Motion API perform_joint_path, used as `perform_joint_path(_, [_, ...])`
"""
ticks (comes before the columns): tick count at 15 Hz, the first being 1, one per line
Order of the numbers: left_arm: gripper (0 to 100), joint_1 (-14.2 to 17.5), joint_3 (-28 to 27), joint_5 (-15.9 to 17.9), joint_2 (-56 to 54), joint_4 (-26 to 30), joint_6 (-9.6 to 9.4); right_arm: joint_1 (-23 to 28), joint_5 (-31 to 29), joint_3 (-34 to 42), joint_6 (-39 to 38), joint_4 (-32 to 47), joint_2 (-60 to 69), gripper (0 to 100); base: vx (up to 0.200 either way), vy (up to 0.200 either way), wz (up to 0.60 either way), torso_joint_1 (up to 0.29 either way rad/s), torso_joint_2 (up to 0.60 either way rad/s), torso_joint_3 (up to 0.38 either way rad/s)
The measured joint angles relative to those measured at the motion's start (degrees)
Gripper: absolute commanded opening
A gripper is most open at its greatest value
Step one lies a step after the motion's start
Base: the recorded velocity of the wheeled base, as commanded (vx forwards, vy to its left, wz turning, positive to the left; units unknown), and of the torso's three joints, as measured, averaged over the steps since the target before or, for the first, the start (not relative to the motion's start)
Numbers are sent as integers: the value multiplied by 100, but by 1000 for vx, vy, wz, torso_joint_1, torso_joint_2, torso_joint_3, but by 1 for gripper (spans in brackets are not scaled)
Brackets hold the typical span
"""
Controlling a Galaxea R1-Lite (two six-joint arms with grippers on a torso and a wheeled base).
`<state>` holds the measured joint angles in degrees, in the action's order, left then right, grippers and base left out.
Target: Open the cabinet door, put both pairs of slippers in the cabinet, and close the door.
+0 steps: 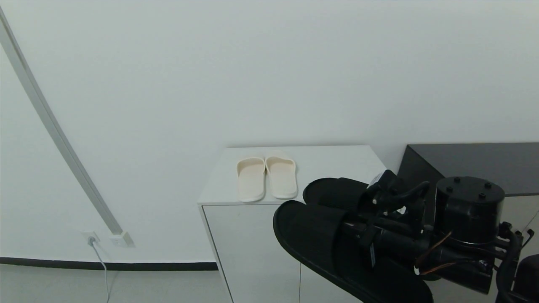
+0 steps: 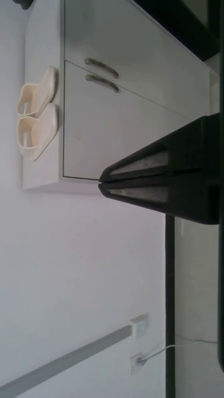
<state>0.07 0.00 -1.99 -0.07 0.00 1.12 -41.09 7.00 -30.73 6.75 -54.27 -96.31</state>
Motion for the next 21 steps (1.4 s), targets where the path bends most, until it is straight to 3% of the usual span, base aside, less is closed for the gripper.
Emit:
perform_joint_path(9, [0, 0, -2, -1, 0, -2, -6, -9, 9, 17, 0, -6, -41, 0, -22, 0, 0, -8, 16, 10])
perform_joint_path(16, [0, 0, -2, -1, 0, 5, -39, -41, 2, 59, 6, -5, -68, 0, 0, 0, 0, -161, 383, 213])
perform_joint_path(17, [100, 0, -5, -1, 0, 7, -41, -52, 2, 66, 6, -9, -68, 0, 0, 0, 0, -222, 530, 300])
perform_joint_path(21, [100, 0, -7, -1, 0, 10, -44, -61, 2, 91, 24, -9, -69, 0, 0, 0, 0, -222, 543, 317])
